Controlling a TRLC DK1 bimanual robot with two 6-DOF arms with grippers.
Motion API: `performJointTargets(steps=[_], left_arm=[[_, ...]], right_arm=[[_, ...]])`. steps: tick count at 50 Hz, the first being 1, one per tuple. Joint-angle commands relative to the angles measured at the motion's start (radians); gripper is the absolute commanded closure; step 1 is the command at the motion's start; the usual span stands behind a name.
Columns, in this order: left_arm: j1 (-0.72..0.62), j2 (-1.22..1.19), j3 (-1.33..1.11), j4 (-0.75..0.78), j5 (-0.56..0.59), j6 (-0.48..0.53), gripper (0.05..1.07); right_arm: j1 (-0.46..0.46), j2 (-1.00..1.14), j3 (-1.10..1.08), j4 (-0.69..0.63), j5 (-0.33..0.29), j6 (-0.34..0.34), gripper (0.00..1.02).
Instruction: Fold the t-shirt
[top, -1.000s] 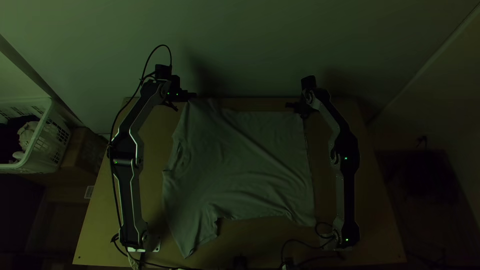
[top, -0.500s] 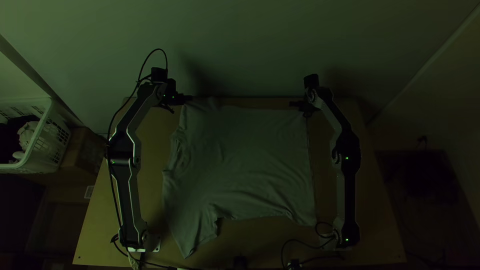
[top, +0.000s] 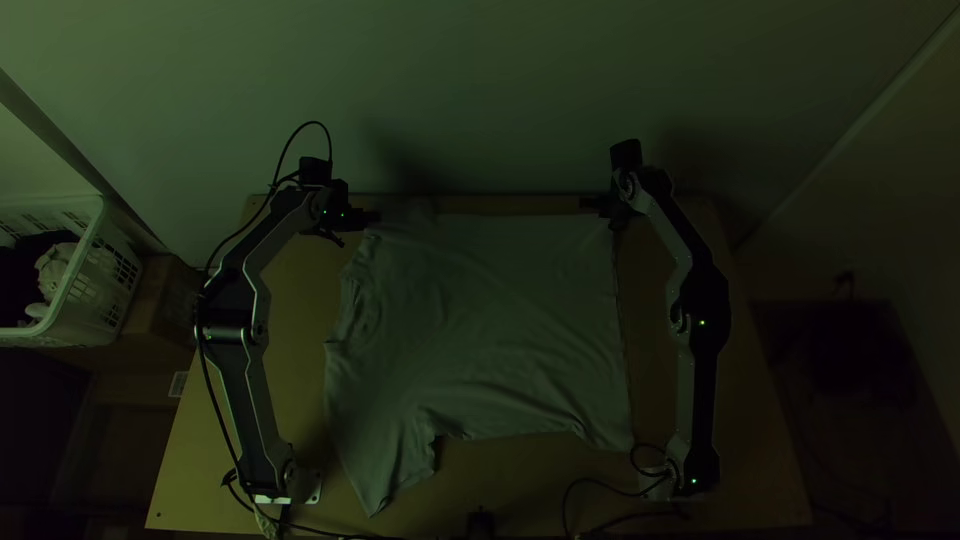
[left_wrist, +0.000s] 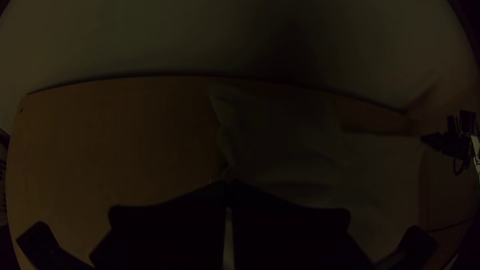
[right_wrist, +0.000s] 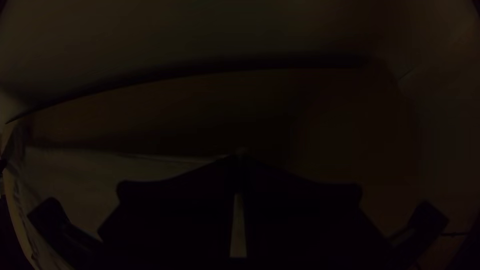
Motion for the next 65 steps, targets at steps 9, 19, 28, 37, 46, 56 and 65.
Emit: performJointTargets(steps=[9, 19, 28, 37, 46, 56, 65], left_arm=[[0.001, -0.168, -0.178, 0.056, 0.015, 0.012, 1.05], [0.002, -0.252, -0.293, 0.083, 0.018, 0.012, 1.05], [0.001, -0.324, -0.388, 0.106, 0.021, 0.008, 1.05], [-0.007, -0.409, -0.488, 0.119, 0.023, -0.006, 1.05], [-0.024, -0.501, -0.605, 0.137, 0.023, -0.030, 1.05], [-0.041, -0.617, -0.741, 0.155, 0.023, -0.050, 1.05], [-0.047, -0.703, -0.853, 0.165, 0.021, -0.047, 1.05]], right_arm=[[0.000, -0.119, -0.118, -0.011, 0.014, -0.014, 1.00], [0.005, -0.191, -0.219, -0.011, 0.014, -0.014, 1.00], [0.014, -0.260, -0.317, -0.006, 0.015, -0.014, 1.00], [0.025, -0.348, -0.441, 0.014, 0.021, -0.008, 1.00], [0.046, -0.455, -0.625, 0.081, 0.029, -0.003, 1.00], [0.062, -0.559, -0.802, 0.129, 0.034, 0.012, 1.00], [0.079, -0.636, -0.948, 0.190, 0.049, 0.015, 1.00]])
